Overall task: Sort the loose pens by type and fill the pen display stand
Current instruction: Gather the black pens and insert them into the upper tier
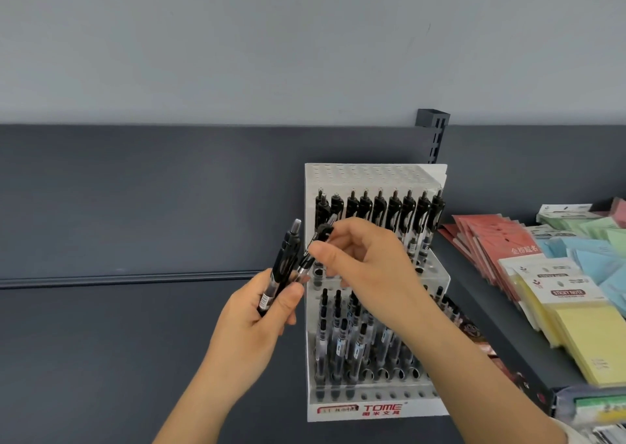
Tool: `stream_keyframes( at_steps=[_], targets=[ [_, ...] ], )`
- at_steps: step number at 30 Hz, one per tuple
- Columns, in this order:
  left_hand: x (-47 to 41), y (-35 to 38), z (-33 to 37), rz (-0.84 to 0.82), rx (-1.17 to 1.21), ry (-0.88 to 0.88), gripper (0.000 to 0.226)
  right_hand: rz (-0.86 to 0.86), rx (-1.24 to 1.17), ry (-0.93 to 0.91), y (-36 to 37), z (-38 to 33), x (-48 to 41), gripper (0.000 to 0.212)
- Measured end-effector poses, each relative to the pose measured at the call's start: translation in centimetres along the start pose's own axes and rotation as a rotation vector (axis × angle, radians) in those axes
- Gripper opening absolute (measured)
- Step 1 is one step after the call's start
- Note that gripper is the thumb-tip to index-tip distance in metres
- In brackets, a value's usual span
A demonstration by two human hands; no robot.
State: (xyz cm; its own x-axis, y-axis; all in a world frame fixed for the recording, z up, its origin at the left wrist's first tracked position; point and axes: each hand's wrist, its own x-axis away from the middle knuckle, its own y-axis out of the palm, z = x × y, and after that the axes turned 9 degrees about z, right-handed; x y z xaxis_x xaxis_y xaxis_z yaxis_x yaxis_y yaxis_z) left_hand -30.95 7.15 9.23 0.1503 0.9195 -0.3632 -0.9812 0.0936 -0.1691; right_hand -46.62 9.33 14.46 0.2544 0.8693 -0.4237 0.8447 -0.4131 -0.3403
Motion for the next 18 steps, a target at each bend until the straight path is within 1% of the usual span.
stream_keyframes(
  at_steps=[3,4,7,9,12,15,18],
  targets=[
    [0.0,0.3,0.1,-0.032,-0.029,0.045,0.028,0.003,-0.104,0.054,-0.1,0.0,0.2,0.023],
    [0.0,0.4,0.1,-0.037,-0.035,0.057,0.027,-0.009,-0.133,0.069,-0.2,-0.1,0.3,0.024],
    [-0.1,0.5,0.1,0.004,0.002,0.040,0.022,-0.036,-0.167,0.033,-0.9,-0.7,0.2,0.009],
    [-0.3,0.3,-0.3,0.063,0.011,0.024,0.026,0.016,-0.163,0.009,-1.9,-1.0,-0.2,0.016],
    [-0.5,-0.1,-0.8,0.158,0.030,0.015,0.030,0.165,-0.198,-0.021,-3.6,-1.4,-1.1,0.025],
    [-0.5,-0.6,-0.7,0.220,0.017,-0.002,0.028,0.259,-0.035,-0.085,-4.2,-0.9,-1.8,0.028],
    [-0.6,-0.9,-0.6,0.216,-0.036,0.001,0.030,0.280,0.104,-0.129,-3.8,-0.2,-1.9,0.032]
  ],
)
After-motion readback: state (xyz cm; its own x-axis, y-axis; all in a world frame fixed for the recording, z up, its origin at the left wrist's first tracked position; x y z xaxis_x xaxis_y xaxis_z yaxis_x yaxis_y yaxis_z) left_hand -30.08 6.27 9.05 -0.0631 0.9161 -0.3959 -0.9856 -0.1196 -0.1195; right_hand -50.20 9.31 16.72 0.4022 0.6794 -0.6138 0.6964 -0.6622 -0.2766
